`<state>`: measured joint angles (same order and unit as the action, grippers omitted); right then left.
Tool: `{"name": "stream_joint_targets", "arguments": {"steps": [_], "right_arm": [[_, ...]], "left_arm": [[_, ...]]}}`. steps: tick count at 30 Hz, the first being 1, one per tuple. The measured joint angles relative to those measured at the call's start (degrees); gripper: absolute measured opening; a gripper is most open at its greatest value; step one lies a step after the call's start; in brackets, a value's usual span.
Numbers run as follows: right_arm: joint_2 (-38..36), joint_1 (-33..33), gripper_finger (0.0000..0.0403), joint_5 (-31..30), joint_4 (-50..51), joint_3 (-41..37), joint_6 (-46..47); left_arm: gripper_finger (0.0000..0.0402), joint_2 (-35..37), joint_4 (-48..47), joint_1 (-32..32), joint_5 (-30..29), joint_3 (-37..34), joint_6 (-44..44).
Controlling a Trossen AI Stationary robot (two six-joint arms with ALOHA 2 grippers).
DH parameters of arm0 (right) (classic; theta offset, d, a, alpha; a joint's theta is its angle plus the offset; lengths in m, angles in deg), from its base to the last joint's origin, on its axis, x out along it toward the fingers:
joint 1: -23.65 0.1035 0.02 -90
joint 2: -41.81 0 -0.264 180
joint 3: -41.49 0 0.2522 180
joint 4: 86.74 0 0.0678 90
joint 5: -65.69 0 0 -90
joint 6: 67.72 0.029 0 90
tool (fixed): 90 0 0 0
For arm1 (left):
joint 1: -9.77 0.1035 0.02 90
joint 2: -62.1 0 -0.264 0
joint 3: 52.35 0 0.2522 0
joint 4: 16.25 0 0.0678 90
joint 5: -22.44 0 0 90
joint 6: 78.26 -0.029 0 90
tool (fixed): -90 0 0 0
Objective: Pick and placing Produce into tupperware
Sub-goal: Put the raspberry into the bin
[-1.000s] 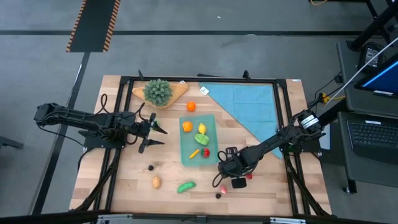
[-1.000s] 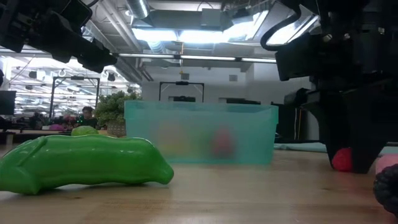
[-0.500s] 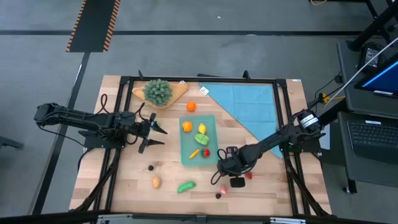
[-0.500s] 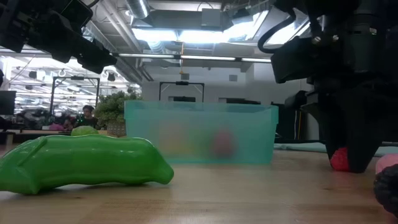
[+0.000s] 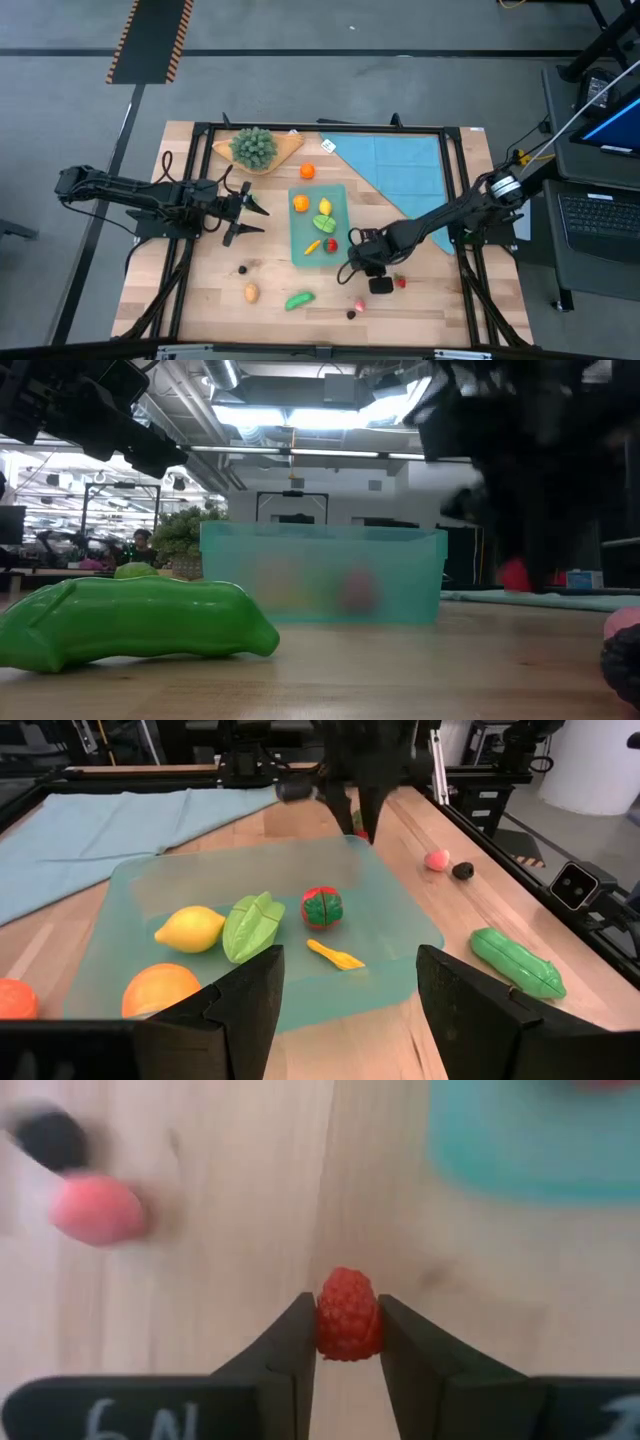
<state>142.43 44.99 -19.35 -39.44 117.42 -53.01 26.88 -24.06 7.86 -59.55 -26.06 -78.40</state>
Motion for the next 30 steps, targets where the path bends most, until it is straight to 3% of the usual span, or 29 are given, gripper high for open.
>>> {"name": "stream_joint_targets", "arguments": {"steps": [8,11,19,30], "right_arm": [[-10.9,-3.7,0.0093,-3.3,1.1,-0.8,-4.8],[-17.1,-4.5,0.0093,-6.4,-4.2,-6.0,-5.9],[-33.4,-7.2,0.0093,-7.4,-17.9,-20.8,-4.6],[-49.2,-11.1,0.0093,-7.4,-20.7,-23.6,-12.6]], "left_arm": [[0.022,0.0,-0.1,0.0,0.0,0.0,0.0],[0.022,0.0,-0.1,0.0,0.0,0.0,0.0],[0.022,0.0,-0.3,0.0,0.0,0.0,-0.5],[0.022,0.0,-0.3,0.0,0.0,0.0,-0.5]]}}
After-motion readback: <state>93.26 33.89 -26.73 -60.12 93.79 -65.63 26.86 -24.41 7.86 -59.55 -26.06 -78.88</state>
